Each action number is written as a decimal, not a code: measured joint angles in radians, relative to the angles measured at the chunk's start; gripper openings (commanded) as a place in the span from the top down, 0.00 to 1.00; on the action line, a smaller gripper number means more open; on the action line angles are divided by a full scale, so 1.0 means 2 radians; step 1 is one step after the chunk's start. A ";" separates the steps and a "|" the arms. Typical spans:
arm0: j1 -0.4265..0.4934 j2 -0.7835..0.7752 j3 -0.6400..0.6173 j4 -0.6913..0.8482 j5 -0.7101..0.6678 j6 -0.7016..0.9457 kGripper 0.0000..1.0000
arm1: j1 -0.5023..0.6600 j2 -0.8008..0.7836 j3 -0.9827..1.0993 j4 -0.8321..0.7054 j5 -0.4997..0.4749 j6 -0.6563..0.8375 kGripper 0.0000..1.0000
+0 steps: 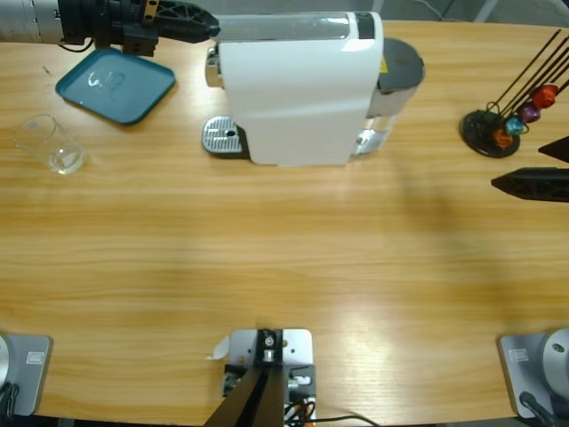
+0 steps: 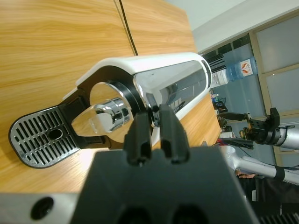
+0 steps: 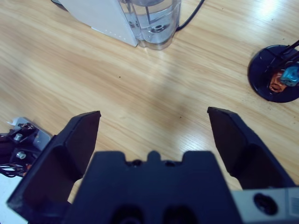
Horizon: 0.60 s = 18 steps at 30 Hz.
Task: Pour coffee
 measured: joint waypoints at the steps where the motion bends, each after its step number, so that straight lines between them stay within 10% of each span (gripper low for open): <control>1: 0.000 0.000 0.001 -0.002 0.000 0.000 1.00 | 0.000 0.000 0.000 0.000 0.000 0.000 0.00; 14: -0.015 -0.022 -0.069 -0.007 0.000 -0.002 1.00 | 0.000 0.000 0.000 0.000 0.000 0.000 0.00; 15: -0.018 -0.026 -0.079 -0.005 0.000 -0.002 0.83 | 0.000 0.000 0.000 0.000 0.000 0.000 0.00; 17: -0.020 -0.029 -0.096 -0.001 0.000 -0.002 0.14 | 0.000 0.000 0.000 0.000 0.000 0.000 0.00; 18: -0.022 -0.029 -0.101 0.001 0.000 -0.002 0.03 | 0.000 0.001 0.000 0.000 0.000 0.000 0.00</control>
